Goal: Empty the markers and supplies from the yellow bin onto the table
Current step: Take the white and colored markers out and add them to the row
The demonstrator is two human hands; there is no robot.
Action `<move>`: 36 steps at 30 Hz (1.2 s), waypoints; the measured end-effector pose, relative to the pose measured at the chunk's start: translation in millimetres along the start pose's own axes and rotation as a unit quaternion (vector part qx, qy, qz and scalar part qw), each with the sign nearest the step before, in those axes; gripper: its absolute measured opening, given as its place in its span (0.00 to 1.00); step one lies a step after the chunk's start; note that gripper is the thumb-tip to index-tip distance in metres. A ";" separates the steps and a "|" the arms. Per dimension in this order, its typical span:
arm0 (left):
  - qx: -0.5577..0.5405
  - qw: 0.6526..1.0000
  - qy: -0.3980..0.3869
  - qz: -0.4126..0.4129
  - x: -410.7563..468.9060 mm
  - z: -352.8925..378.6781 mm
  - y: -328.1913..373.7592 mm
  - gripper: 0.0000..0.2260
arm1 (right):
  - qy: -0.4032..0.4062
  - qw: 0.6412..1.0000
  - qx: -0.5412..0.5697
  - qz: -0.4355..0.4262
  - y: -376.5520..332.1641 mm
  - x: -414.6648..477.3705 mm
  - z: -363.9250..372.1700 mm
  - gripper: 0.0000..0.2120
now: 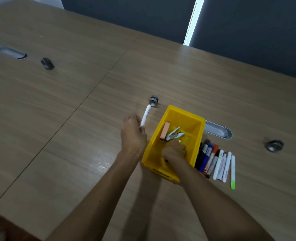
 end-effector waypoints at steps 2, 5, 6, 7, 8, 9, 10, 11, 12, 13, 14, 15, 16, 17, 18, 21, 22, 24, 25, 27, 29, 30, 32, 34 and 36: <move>-0.002 1.000 -0.002 -0.004 -1.4 0.7 -1.1 0.10 | 0.000 1.000 -0.002 -0.019 4.7 0.2 4.0 0.21; -0.007 1.000 0.002 0.000 -4.2 1.1 0.2 0.10 | 0.010 0.998 0.066 -0.012 12.1 -5.8 -0.9 0.15; -0.006 1.000 0.004 0.001 -4.6 1.5 0.4 0.10 | 0.015 0.996 0.092 -0.017 12.7 -6.7 -4.7 0.13; -0.005 1.000 0.004 0.002 -5.7 1.9 1.3 0.09 | 0.026 0.992 0.120 -0.024 13.4 -8.0 -10.7 0.12; -0.005 1.000 0.004 0.004 -7.5 2.1 2.3 0.09 | 0.039 0.988 0.146 -0.030 14.0 -10.2 -18.1 0.13; -0.004 1.000 0.006 0.006 -10.1 2.4 3.9 0.08 | 0.050 0.983 0.174 -0.036 14.3 -13.5 -27.0 0.14; -0.004 1.000 0.009 0.007 -12.3 2.2 4.8 0.08 | 0.056 0.977 0.200 -0.042 13.2 -16.7 -35.7 0.16; -0.006 1.000 0.013 0.010 -14.5 1.9 6.1 0.08 | 0.062 0.973 0.219 -0.047 12.2 -20.0 -44.9 0.16; -0.009 1.000 0.016 0.013 -17.3 1.7 8.3 0.07 | 0.073 0.970 0.227 -0.053 12.6 -23.6 -55.4 0.16; -0.013 1.000 0.019 0.016 -20.5 1.1 10.6 0.06 | 0.089 0.967 0.230 -0.065 13.7 -27.6 -66.4 0.16; -0.017 0.999 0.024 0.018 -23.5 0.6 13.6 0.06 | 0.104 0.963 0.235 -0.079 15.8 -31.0 -77.4 0.14; -0.021 0.999 0.029 0.023 -27.3 0.7 17.4 0.05 | 0.116 0.958 0.246 -0.095 20.2 -34.1 -87.8 0.12; -0.026 0.999 0.035 0.030 -31.5 1.3 22.0 0.05 | 0.125 0.949 0.268 -0.107 27.1 -36.5 -97.1 0.09; -0.030 0.998 0.039 0.039 -36.5 2.6 27.5 0.05 | 0.134 0.938 0.299 -0.113 36.7 -38.9 -105.0 0.08; -0.034 0.997 0.040 0.052 -43.2 5.6 34.8 0.05 | 0.144 0.924 0.337 -0.110 50.4 -41.3 -112.1 0.09; -0.053 0.994 0.029 0.086 -63.4 18.8 57.3 0.06 | 0.185 0.878 0.434 -0.084 97.4 -42.9 -124.3 0.14; -0.064 0.993 0.021 0.098 -71.4 25.7 65.7 0.06 | 0.199 0.863 0.460 -0.068 116.9 -42.0 -126.5 0.14; -0.082 0.989 0.007 0.122 -89.4 41.4 83.9 0.06 | 0.209 0.842 0.497 -0.032 157.4 -39.7 -128.0 0.14; -0.081 0.988 0.001 0.133 -99.1 50.5 92.8 0.06 | 0.211 0.838 0.504 -0.012 178.3 -38.3 -128.0 0.14; -0.057 0.987 -0.014 0.150 -119.0 72.4 109.4 0.05 | 0.215 0.834 0.507 0.026 217.4 -36.5 -127.4 0.15; -0.046 0.986 -0.062 0.148 -140.8 100.8 121.6 0.04 | 0.213 0.832 0.510 0.053 252.3 -36.1 -124.6 0.15; -0.046 0.985 -0.094 0.135 -150.7 117.2 125.8 0.03 | 0.213 0.836 0.502 0.062 268.3 -35.6 -123.4 0.16; -0.024 0.984 -0.141 0.103 -167.5 149.5 128.5 0.02 | 0.214 0.849 0.478 0.071 295.0 -34.9 -120.7 0.16; 0.012 0.981 -0.179 0.077 -181.9 180.2 129.2 0.03 | 0.209 0.854 0.471 0.074 315.6 -31.6 -118.5 0.15; 0.048 0.972 -0.221 0.060 -195.3 210.2 129.2 0.04 | 0.199 0.853 0.475 0.076 332.7 -24.8 -115.3 0.14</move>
Point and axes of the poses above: each hand's wrist, its own x-axis towards the middle knuckle, its own z-axis out of the palm, y = z × x, the point moved 6 cm from there along x, towards the middle knuckle, and after that the axes turned 8 degrees about -z, right-handed, at the moved point
